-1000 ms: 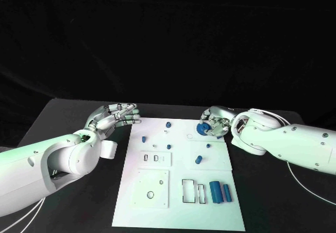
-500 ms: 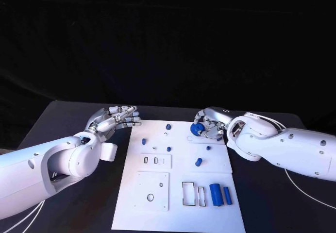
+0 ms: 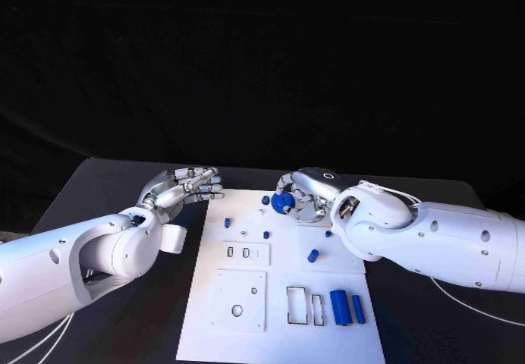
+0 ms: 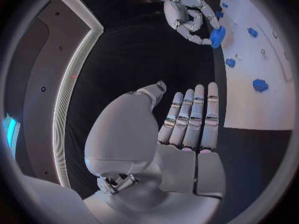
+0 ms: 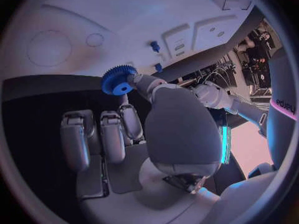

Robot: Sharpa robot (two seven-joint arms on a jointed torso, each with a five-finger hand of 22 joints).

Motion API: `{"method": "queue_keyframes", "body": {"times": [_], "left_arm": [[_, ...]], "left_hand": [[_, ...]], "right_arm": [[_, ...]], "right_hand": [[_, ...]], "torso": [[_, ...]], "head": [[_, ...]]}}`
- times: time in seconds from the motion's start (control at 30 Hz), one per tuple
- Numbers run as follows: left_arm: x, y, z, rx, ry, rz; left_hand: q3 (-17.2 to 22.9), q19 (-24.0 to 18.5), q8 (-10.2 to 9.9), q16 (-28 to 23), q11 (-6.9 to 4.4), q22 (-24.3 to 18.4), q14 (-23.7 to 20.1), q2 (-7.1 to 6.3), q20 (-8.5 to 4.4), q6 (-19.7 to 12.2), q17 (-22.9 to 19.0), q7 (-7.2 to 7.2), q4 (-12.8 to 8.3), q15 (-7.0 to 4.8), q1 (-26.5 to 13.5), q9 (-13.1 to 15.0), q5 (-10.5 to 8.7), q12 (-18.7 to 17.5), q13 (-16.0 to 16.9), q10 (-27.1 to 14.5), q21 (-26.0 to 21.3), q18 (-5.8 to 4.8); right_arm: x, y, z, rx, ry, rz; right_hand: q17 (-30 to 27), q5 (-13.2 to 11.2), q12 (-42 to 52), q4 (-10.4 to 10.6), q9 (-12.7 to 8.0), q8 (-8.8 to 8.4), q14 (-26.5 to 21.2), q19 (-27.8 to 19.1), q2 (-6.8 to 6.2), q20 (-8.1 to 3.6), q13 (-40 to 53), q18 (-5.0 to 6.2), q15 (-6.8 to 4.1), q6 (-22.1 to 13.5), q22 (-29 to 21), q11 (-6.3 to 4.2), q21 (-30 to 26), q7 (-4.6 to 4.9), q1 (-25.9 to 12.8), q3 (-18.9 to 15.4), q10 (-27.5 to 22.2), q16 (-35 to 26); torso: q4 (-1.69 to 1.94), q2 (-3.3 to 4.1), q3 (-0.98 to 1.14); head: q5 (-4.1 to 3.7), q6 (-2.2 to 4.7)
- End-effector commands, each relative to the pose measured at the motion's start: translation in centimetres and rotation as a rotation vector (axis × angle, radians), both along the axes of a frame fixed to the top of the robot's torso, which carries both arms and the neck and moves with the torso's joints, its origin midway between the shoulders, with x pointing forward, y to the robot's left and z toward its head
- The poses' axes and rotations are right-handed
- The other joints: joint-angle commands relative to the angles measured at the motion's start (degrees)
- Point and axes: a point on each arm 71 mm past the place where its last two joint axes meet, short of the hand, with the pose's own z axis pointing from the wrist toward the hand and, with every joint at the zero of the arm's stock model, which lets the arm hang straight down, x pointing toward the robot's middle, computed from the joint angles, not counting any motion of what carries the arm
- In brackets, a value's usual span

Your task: Assemble the parts on the task board

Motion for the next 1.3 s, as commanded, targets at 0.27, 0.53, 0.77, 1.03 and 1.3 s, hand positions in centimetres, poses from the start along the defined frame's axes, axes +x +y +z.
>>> {"method": "queue_keyframes", "body": {"times": [0.27, 0.53, 0.77, 1.03, 1.3], "left_arm": [[-0.1, -0.5, 0.2, -0.016, -0.004, -0.028], [-0.1, -0.7, 0.2, -0.017, -0.005, -0.031], [-0.2, -0.8, 0.3, -0.017, -0.007, -0.029], [-0.1, -0.9, 0.3, -0.019, -0.010, -0.031], [-0.1, -0.9, 0.4, -0.019, -0.011, -0.032]], "left_hand": [[0.19, 0.14, -0.16, 0.37, 0.30, -0.06, -0.08, 0.25, -0.11, 0.23, 0.06, 3.09, 0.00, 0.13, -0.10, -0.07, 0.27, -0.23, -0.07, 0.26, 0.21, 0.67], [0.19, 0.14, -0.16, 0.37, 0.30, -0.06, -0.08, 0.25, -0.11, 0.23, 0.06, 3.09, 0.00, 0.13, -0.10, -0.07, 0.27, -0.23, -0.07, 0.26, 0.21, 0.67], [0.35, 0.10, -0.22, 0.36, 0.32, -0.07, -0.14, 0.16, -0.10, 0.22, 0.08, 3.11, -0.03, 0.15, -0.21, -0.10, 0.27, -0.32, -0.08, 0.24, 0.24, 0.66], [0.35, 0.10, -0.22, 0.36, 0.32, -0.07, -0.14, 0.16, -0.10, 0.22, 0.08, 3.11, -0.03, 0.15, -0.21, -0.10, 0.27, -0.32, -0.08, 0.24, 0.24, 0.66], [0.35, 0.10, -0.22, 0.36, 0.32, -0.07, -0.14, 0.16, -0.10, 0.22, 0.08, 3.11, -0.03, 0.15, -0.21, -0.10, 0.27, -0.32, -0.08, 0.24, 0.24, 0.66]], "right_arm": [[0.4, 2.9, -0.5, -0.022, -0.039, 0.027], [0.6, 4.2, -1.3, -0.028, -0.028, 0.043], [0.6, 4.8, -1.7, -0.034, -0.013, 0.053], [1.0, 4.9, -2.2, -0.044, -0.004, 0.043], [1.2, 5.0, -2.6, -0.057, 0.010, 0.040]], "right_hand": [[14.01, -0.28, 0.23, -0.07, 0.11, 1.51, 5.71, 4.22, 0.01, -0.47, -0.05, -1.00, -0.28, 2.39, 12.93, -0.07, 0.35, -0.80, -0.49, 0.20, 0.48, 0.07], [13.93, -0.33, 0.21, -0.08, 0.05, 1.43, 5.69, 4.32, 0.01, -0.49, -0.05, -1.03, -0.29, 2.31, 13.05, -0.07, 0.45, -0.79, -0.62, 0.23, 0.49, 0.04], [13.87, -0.38, 0.19, -0.06, 0.01, 1.36, 5.68, 4.32, 0.01, -0.51, -0.07, -1.03, -0.30, 2.27, 13.04, -0.06, 0.44, -0.78, -0.76, 0.25, 0.49, 0.03], [13.82, -0.39, 0.15, -0.05, -0.02, 1.33, 5.67, 4.28, 0.06, -0.52, -0.14, -1.02, -0.30, 2.26, 13.01, -0.06, 0.41, -0.78, -0.83, 0.28, 0.43, 0.02], [13.70, -0.59, 0.04, -0.06, -0.10, 1.22, 5.64, 4.12, 0.02, -0.54, -0.29, -0.96, -0.30, 2.19, 12.82, -0.05, 0.25, -0.76, -1.09, 0.28, 0.31, -0.02]], "torso": [[0.07, 0.06, -0.02], [0.19, 0.22, 0.00], [0.13, 0.20, -0.04], [0.13, 0.09, -0.01], [0.09, 0.11, 0.03]], "head": [[0.27, -0.33], [0.49, -0.63], [0.83, -0.88], [1.09, -1.15], [1.16, -1.31]]}}
